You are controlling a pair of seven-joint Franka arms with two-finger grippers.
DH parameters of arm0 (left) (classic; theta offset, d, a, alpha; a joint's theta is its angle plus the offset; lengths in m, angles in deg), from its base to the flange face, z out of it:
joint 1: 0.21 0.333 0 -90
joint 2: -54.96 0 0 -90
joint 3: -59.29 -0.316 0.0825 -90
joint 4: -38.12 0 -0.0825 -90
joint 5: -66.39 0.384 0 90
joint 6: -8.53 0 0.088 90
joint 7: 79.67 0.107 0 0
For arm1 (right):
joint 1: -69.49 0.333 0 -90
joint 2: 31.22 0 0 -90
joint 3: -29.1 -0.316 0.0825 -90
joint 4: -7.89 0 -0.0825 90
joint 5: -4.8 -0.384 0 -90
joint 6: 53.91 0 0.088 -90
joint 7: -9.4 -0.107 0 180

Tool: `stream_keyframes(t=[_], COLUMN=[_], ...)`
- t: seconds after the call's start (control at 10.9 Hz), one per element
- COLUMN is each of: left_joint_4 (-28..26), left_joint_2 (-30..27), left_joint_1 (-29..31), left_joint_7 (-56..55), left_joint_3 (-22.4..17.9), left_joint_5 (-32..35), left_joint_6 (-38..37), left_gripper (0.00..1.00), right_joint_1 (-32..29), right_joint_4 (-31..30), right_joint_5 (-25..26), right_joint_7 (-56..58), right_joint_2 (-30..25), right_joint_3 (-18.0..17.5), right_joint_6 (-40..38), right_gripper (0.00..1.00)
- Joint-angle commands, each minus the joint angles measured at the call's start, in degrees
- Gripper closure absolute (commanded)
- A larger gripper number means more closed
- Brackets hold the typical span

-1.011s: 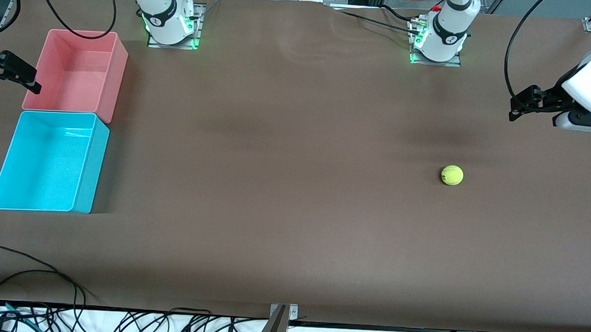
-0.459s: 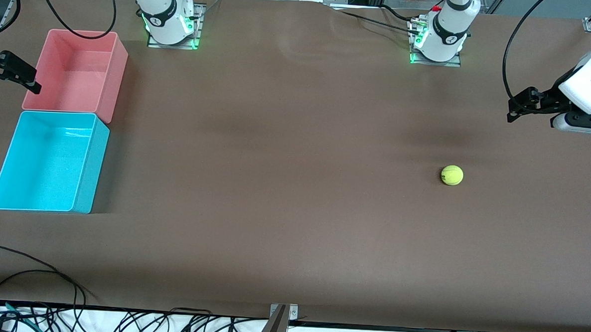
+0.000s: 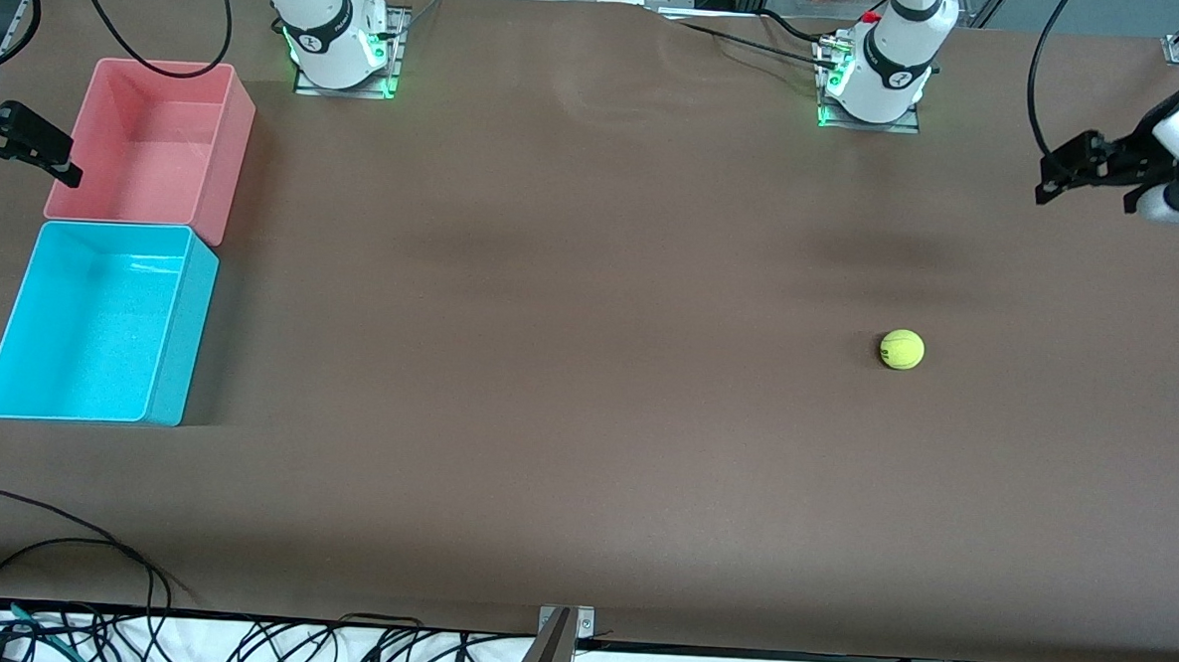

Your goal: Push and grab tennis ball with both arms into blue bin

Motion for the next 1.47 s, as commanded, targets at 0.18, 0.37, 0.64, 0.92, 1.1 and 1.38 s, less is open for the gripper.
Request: stream_keyframes(t=[0.18, 0.37, 0.64, 0.92, 1.1, 1.38], left_joint_4=[1.7, 1.6, 1.0, -2.1, -3.5, -3.3], left_joint_2=[-0.5, -0.4, -0.3, 0.1, 0.0, -0.7], left_joint_1=[-0.3, 0.0, 0.1, 0.4, 0.5, 0.1], left_joint_7=[0.2, 1.0, 0.9, 0.9, 1.0, 1.0], left_joint_3=[1.8, 1.4, 1.4, 1.3, 1.2, 1.4], left_joint_5=[3.3, 3.3, 2.9, 3.4, 3.4, 3.2], left_joint_6=[-2.2, -1.9, -1.0, 2.7, 5.2, 5.0], left_gripper=[0.00, 0.00, 0.00, 0.00, 0.00, 0.00], right_joint_1=[-0.2, -0.2, -0.2, -0.2, -0.2, -0.2], right_joint_4=[1.1, 1.1, 1.1, 1.1, 1.1, 1.1], right_joint_5=[-0.9, -0.9, -0.9, -0.9, -0.9, -0.9], right_joint_7=[0.4, 0.3, 0.3, 0.4, 0.4, 0.4], right_joint_2=[0.2, 0.2, 0.2, 0.2, 0.3, 0.3], right_joint_3=[0.0, 0.0, 0.0, 0.0, 0.1, 0.1], right_joint_6=[-1.0, -1.0, -1.0, -1.0, -1.0, -1.0], right_gripper=[0.00, 0.00, 0.00, 0.00, 0.00, 0.00])
